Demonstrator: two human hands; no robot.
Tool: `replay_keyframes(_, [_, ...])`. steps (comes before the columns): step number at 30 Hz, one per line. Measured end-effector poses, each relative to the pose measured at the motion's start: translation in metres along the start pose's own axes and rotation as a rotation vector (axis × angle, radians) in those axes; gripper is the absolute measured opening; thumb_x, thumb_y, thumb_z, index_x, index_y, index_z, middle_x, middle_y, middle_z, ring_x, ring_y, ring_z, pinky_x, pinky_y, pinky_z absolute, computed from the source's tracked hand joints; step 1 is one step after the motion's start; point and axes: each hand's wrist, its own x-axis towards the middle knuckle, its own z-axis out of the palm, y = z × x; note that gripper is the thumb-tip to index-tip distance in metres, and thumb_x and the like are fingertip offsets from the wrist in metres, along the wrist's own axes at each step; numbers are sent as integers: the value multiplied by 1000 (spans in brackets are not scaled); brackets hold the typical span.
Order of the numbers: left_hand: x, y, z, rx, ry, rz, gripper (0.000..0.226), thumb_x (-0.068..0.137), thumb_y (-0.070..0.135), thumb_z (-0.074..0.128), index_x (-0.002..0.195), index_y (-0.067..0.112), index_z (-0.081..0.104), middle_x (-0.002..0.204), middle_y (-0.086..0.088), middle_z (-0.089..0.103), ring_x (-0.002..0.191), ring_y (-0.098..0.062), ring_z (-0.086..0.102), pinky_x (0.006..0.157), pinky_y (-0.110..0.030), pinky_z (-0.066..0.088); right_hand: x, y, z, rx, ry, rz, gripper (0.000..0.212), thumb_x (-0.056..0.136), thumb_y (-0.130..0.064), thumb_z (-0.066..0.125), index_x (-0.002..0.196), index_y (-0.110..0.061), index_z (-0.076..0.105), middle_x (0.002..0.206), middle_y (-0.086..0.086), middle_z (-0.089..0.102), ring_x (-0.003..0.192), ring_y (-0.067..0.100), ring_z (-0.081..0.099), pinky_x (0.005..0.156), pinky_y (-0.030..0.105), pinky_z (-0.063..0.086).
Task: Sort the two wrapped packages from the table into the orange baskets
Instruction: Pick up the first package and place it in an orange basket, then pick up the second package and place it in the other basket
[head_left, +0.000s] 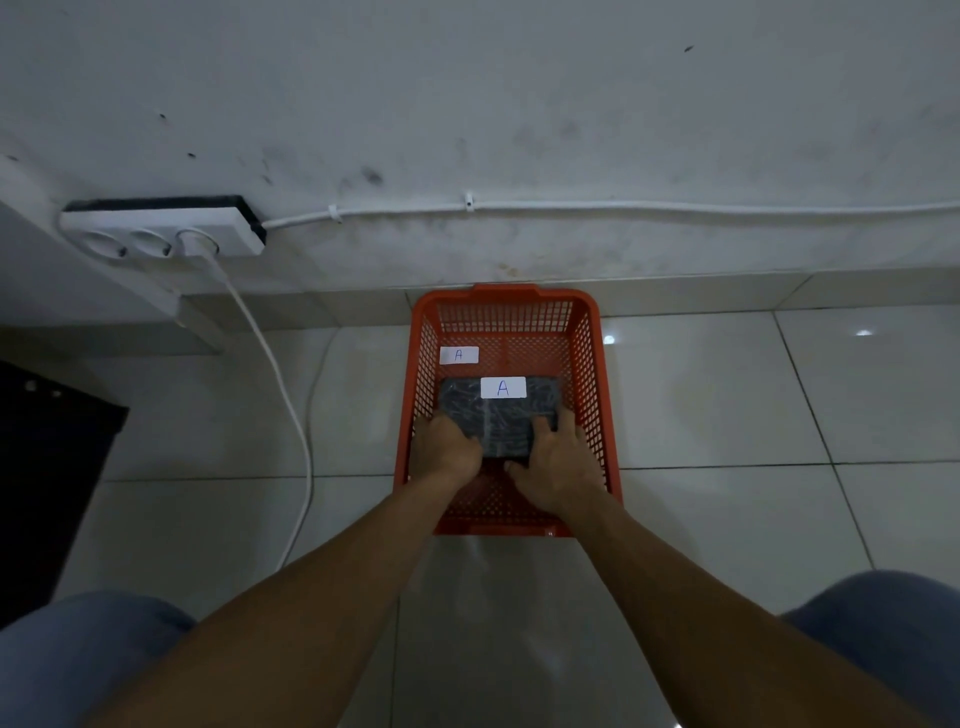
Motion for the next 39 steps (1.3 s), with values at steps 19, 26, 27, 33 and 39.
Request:
replay_keyframes(19, [-39, 29, -41, 194, 5, 151, 58, 87, 23, 57, 143, 19, 39, 137, -14, 44, 124, -34, 47, 107, -44, 41, -31, -12, -43, -37, -4, 64, 77, 84, -43, 64, 148, -18, 28, 150, 17, 29, 134, 38, 35, 106, 51, 41])
replay_keyframes(26, [-130, 123, -146, 405, -32, 279, 55, 89, 27, 54, 141, 17, 40, 143, -10, 43, 125, -32, 45, 105, -46, 39, -119, -61, -175, -3, 12, 178, 71, 84, -51, 58, 141, -15, 37, 153, 19, 30, 137, 38, 33, 103, 54, 40])
replay_keyframes(27, [-145, 142, -163, 420, -29, 302, 55, 89, 27, 54, 141, 17, 40, 144, -10, 43, 126, -32, 44, 106, -46, 39, -134, -69, -198, -4, 12, 202, 73, 85, -53, 58, 143, -16, 36, 156, 19, 26, 141, 38, 29, 105, 54, 39])
replay_keyframes(33, [-242, 259, -266, 522, -32, 418, 68, 93, 33, 51, 152, 14, 25, 159, -13, 25, 143, -33, 28, 117, -45, 24, -223, -117, -349, -25, 77, 258, 78, 88, -50, 61, 149, -16, 27, 163, 17, 11, 148, 35, 18, 110, 51, 36])
replay_keyframes(39, [-332, 361, -369, 587, -22, 557, 70, 95, 37, 48, 154, 16, 18, 162, -13, 16, 147, -32, 21, 118, -46, 20, -299, -175, -492, -40, 215, 280, 79, 91, -51, 57, 152, -15, 22, 164, 17, 8, 149, 34, 16, 111, 49, 36])
